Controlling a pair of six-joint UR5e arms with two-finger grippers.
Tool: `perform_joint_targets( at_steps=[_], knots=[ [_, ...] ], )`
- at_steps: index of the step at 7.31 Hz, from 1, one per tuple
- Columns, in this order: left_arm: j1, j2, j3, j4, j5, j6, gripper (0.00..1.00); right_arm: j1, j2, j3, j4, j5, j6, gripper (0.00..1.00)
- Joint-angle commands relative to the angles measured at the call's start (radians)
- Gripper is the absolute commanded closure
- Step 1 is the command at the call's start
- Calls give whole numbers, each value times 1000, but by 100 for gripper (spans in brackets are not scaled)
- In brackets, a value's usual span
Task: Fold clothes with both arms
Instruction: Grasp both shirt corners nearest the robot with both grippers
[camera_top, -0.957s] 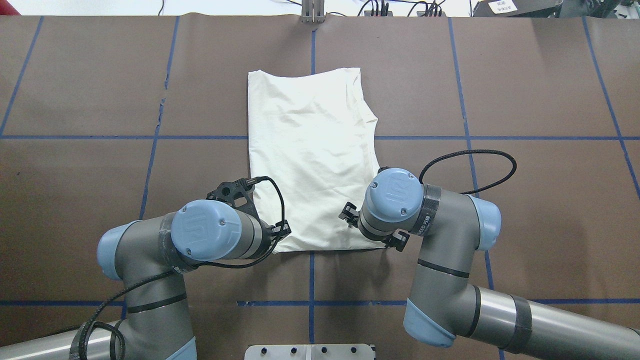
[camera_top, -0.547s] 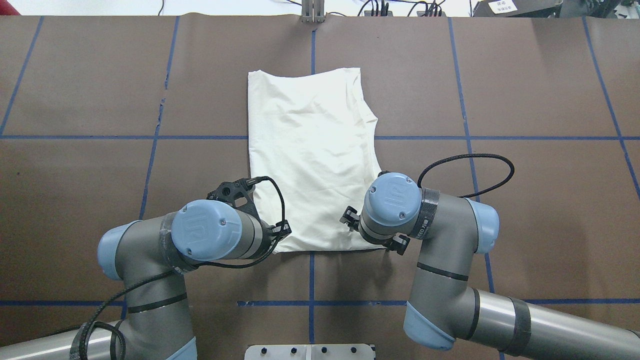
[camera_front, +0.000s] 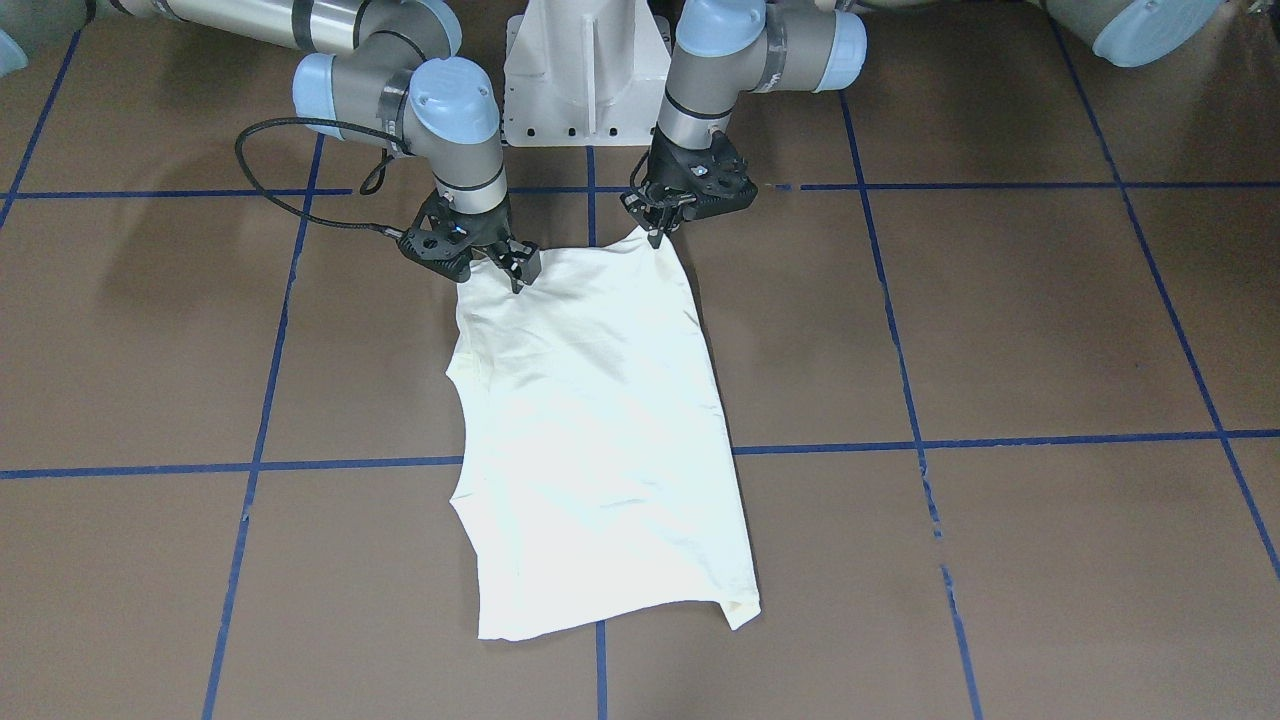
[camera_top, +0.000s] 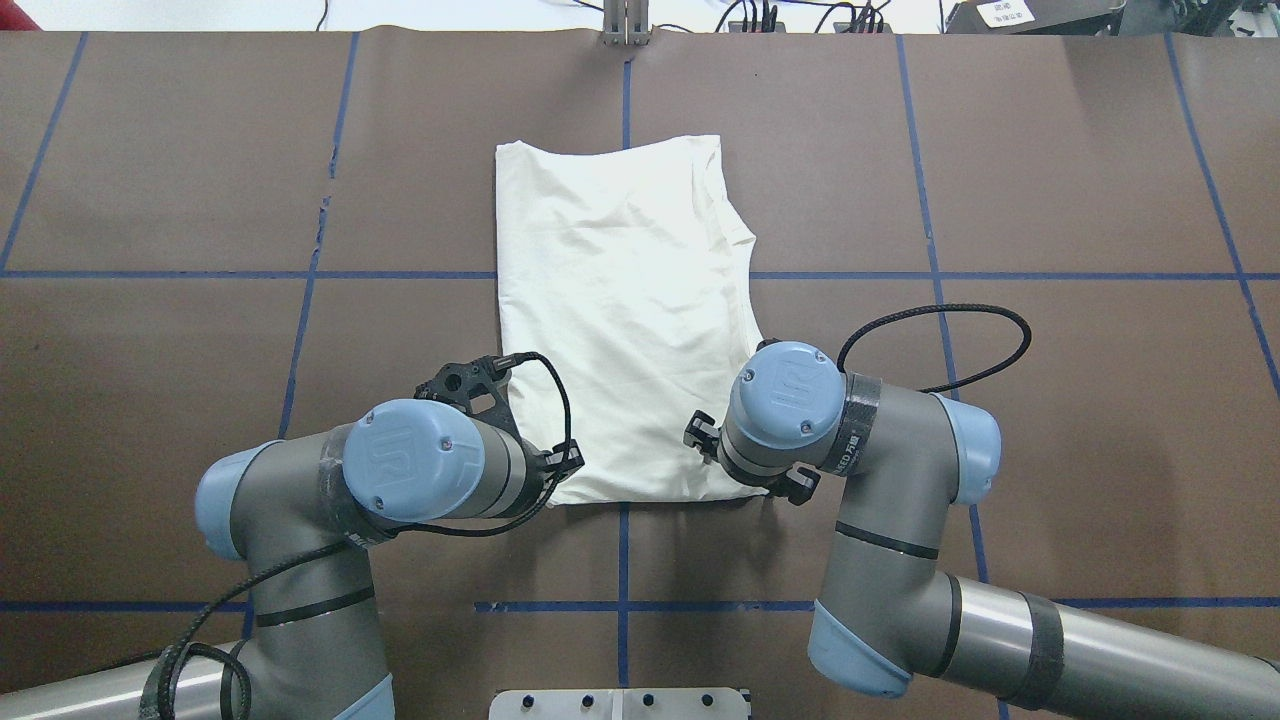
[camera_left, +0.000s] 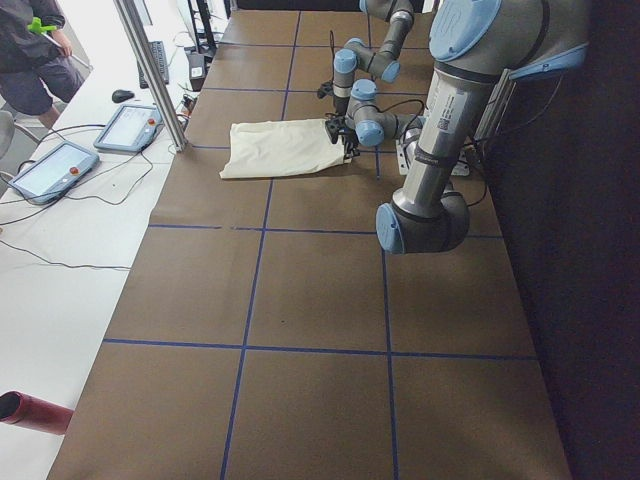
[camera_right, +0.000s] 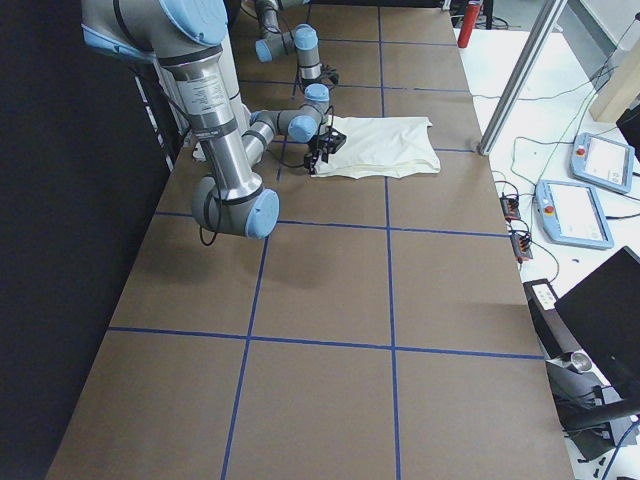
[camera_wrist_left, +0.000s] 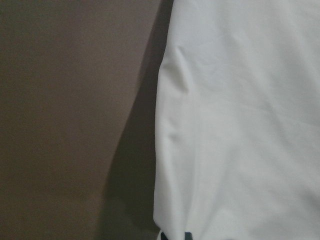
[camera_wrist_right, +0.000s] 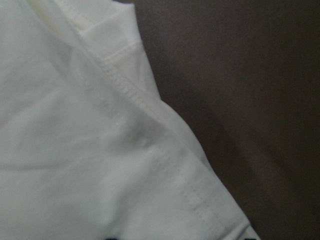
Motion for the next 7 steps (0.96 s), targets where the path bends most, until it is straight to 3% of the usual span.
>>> perform_joint_targets(
  at_steps=[1,4,7],
  knots=[
    [0,0,1,0,1,0,100,12,4,5,0,3,-4,100],
    [0,0,1,0,1,0,100,15,9,8,6,0,-6,100],
    [1,1,-28,6,-3,0,100,16,-14,70,14,3,-7,100]
  ],
)
